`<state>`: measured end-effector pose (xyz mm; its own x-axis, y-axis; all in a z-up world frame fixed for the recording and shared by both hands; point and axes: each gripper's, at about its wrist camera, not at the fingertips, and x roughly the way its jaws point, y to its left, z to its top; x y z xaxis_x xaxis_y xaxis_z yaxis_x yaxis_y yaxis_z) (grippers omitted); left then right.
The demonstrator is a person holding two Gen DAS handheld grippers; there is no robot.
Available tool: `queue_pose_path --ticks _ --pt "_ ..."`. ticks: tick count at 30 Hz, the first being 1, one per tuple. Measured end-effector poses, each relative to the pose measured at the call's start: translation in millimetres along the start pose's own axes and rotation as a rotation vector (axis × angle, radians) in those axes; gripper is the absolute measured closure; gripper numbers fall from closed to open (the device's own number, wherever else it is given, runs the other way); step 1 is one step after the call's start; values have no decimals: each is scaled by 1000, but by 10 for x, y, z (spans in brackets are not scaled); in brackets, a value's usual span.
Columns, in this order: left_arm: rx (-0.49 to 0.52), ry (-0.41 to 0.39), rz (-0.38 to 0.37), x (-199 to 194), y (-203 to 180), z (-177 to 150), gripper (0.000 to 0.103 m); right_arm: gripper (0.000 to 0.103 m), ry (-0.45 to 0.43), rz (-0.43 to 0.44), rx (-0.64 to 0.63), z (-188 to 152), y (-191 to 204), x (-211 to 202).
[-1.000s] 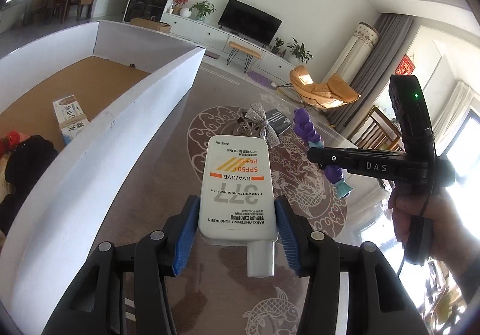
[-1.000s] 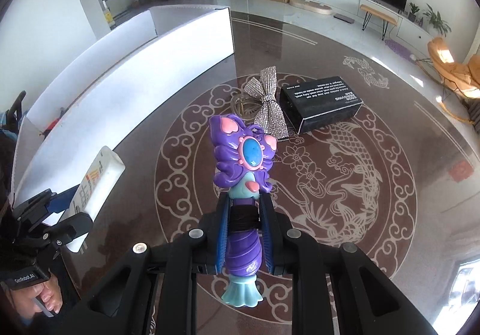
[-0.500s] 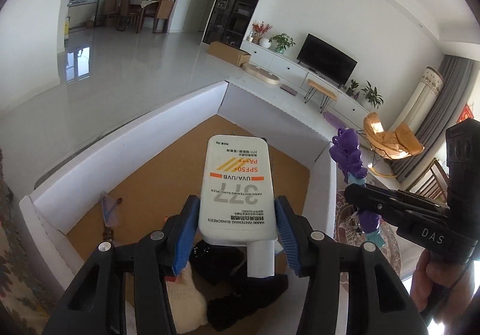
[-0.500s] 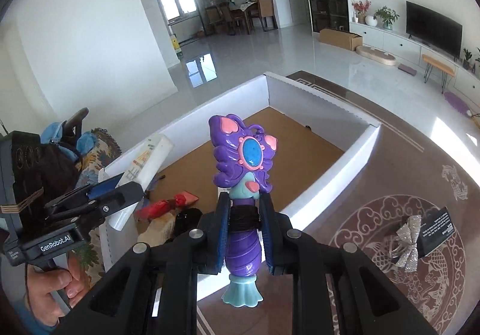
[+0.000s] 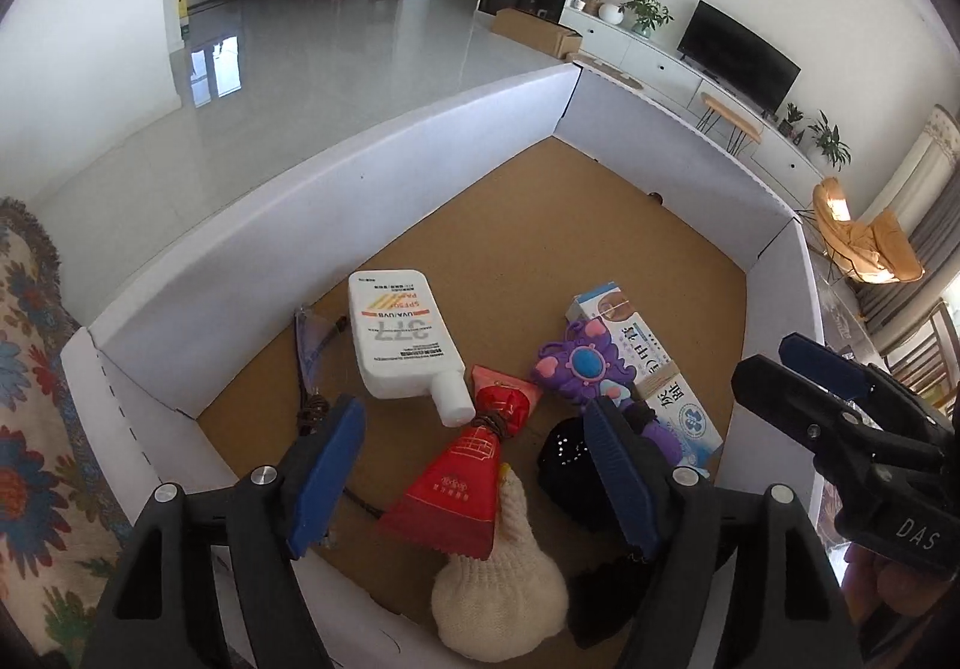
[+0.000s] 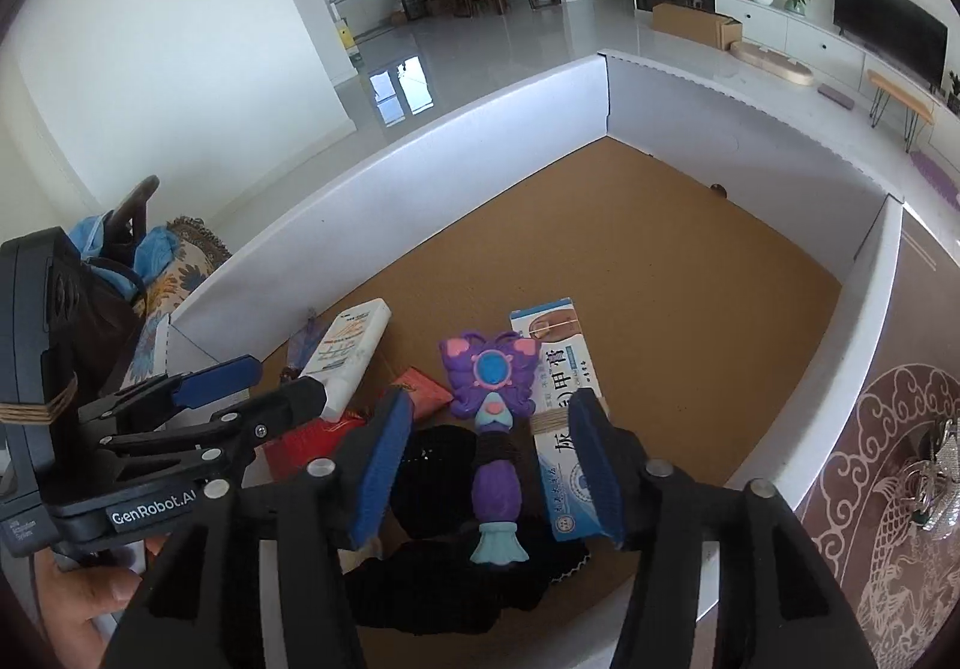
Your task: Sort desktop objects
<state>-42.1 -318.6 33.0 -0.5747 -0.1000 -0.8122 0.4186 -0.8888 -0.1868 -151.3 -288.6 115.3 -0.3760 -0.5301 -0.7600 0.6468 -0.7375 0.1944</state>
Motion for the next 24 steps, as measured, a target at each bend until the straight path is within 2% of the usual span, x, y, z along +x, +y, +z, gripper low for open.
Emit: queue_pose_path --ticks 4,9,11,15,17,19,24 --pt "-22 -85 -47 -188 -25 -111 24 26 -107 -22 3 -98 -134 -396" --pt "9 -179 -110 -494 -309 -311 24 11 -217 -140 17 -490 -538 -937" --pt "50 -211 -145 -651 -480 -396 24 10 -207 -191 26 -754 -792 -1072" --pt "149 -257 -217 -923 -915 -564 22 10 -123 -303 98 -1451 -1418 -1244" --pt "196 -261 -260 -1031 -1161 -638 15 10 -63 -366 132 -1813 -1720 -1300" --pt "241 -263 -306 -1118 -1397 -734 12 10 -11 -420 164 -2162 -1984 -1376" --pt "378 -224 -381 -1145 -1995 -1034 12 10 -8 -483 252 -2707 -2338 -1682"
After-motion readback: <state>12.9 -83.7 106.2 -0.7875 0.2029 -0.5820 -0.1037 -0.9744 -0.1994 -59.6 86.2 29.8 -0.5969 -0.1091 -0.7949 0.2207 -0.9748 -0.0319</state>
